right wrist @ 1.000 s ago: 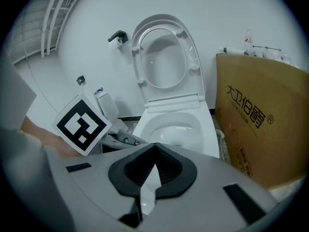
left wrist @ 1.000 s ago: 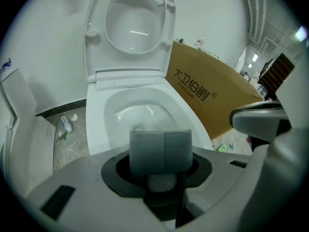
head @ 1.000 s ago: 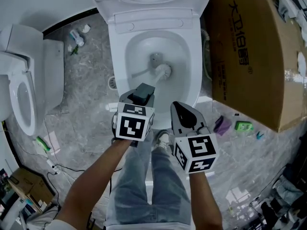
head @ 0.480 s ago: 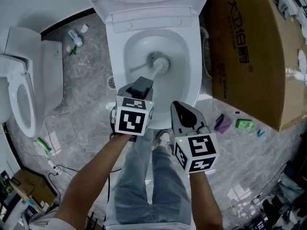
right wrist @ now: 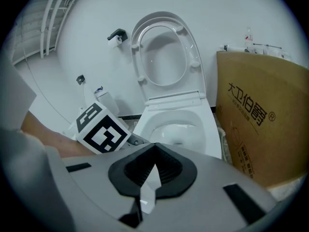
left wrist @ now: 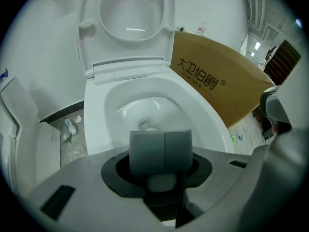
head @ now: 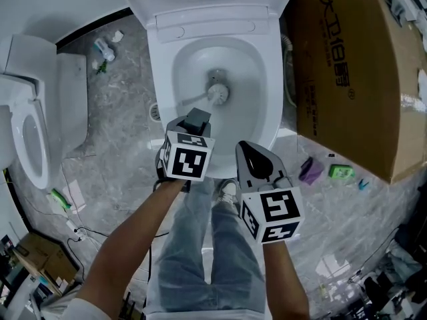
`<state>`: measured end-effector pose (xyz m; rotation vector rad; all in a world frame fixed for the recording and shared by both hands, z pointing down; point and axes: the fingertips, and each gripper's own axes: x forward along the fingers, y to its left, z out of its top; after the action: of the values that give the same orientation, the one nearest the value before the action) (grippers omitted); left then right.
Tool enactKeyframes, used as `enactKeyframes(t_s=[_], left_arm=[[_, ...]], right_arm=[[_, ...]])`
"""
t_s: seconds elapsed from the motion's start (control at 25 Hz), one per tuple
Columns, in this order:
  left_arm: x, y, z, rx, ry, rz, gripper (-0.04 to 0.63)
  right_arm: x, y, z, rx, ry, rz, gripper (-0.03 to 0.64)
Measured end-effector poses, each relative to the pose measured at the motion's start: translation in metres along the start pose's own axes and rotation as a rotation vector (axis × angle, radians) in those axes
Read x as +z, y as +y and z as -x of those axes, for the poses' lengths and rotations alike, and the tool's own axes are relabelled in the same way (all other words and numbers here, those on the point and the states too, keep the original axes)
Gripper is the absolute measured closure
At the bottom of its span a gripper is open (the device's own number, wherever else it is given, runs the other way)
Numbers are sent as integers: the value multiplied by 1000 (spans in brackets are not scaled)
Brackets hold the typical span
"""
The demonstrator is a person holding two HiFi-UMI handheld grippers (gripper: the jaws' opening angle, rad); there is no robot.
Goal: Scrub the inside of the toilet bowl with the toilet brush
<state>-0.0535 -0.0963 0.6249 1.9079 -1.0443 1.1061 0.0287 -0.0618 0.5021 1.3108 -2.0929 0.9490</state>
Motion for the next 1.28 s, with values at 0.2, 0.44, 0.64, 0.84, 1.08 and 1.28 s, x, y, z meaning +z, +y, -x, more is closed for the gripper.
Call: enactKeyframes(t_s=[0.2,0.44,0.64,0.84,1.08,1.28], left_arm=[[3,0,-12,20,-1,-17,442],[5,0,-17,30,-2,-16,442],[0,-4,-8,23,7,-11,442],[-10,-11,7,23,10,1,442],[-16,-20,31,26,8,32,442],[-19,-31,59,29,-1,44,442]], right_arm=[[-3,-1,2,2,4,3,618],[-5,-4,3,-1,0,-3,618],[-4,0,6,7,-1,3,618],[-2,6,12,14,6,17,618],[5,16,26,27,3,38,618],[14,29,43,38,-7,59,618]])
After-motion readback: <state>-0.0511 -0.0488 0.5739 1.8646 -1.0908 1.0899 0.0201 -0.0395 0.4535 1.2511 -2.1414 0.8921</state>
